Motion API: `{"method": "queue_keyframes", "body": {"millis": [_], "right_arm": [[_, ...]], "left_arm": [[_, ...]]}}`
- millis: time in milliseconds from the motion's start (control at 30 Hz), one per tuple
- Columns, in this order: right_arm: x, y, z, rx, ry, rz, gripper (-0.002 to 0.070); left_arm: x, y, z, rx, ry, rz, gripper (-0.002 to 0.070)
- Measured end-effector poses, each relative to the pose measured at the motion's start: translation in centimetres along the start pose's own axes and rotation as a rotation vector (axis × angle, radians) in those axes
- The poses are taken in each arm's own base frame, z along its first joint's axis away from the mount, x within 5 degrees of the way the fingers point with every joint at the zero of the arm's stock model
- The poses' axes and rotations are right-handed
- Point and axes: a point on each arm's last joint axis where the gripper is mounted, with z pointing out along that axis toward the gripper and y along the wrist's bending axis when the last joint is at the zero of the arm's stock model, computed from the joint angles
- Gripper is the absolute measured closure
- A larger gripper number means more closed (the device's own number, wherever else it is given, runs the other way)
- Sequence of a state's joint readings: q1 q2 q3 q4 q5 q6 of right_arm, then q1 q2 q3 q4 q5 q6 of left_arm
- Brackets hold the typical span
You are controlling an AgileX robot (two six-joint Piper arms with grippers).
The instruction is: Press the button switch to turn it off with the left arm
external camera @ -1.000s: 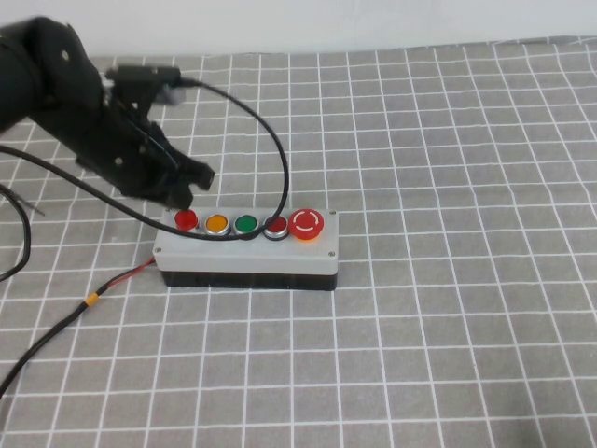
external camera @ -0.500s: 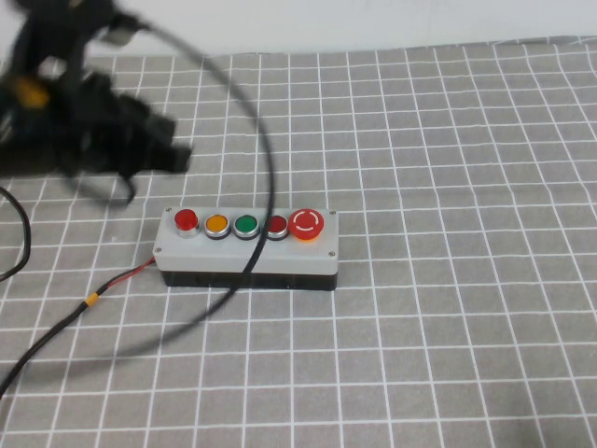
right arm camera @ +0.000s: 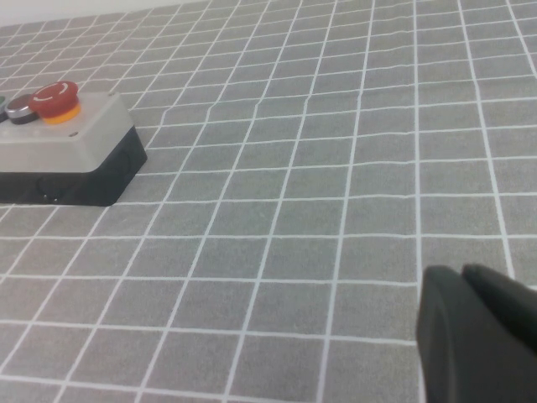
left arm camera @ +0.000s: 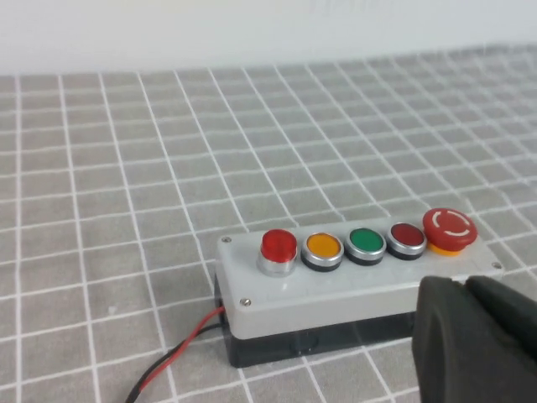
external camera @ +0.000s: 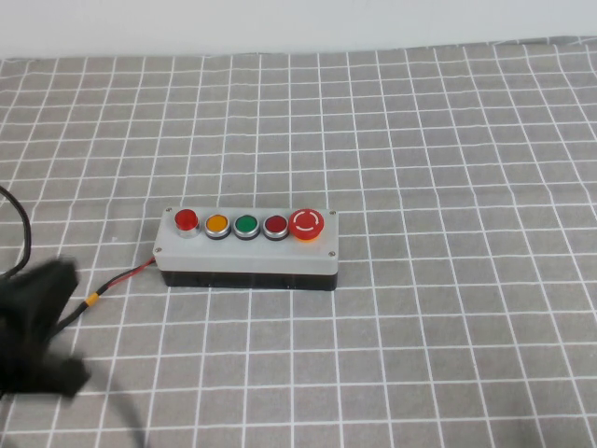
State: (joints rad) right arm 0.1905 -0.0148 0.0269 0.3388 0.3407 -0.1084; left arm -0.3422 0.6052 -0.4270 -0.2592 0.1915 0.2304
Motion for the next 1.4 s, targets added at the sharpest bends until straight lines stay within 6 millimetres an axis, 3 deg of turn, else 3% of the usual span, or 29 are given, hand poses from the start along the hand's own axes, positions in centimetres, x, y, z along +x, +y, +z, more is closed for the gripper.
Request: {"method": "queue_keyframes", "body": {"millis": [267,567,1033,1267,1400], "right_arm": [[0.0,0.0,0.0,0.0,0.0,0.0,0.0694],[0.0,0.0,0.0,0.0,0.0,0.0,0.0694],[0.0,0.0,0.0,0.0,0.0,0.0,0.0694],[0.0,0.0,0.0,0.0,0.0,0.0,0.0694],[0.0,0.0,0.0,0.0,0.0,0.0,0.0694]], "left_arm": [[5.5,0.0,-3.8,-0.006,-0.154,-0.007,0.0678],[8.9,0.1,-4.1,-0.005,-0.161,-0.014,0.0678],[9.6,0.2,-4.0,-0.016,-0.139,0.044,0.0678],[9.0,1.2,-4.9,-0.185,-0.25,0.079,0.0678],[9.6,1.5,-5.1,-0.259,-0.285,0.087,0.0678]]}}
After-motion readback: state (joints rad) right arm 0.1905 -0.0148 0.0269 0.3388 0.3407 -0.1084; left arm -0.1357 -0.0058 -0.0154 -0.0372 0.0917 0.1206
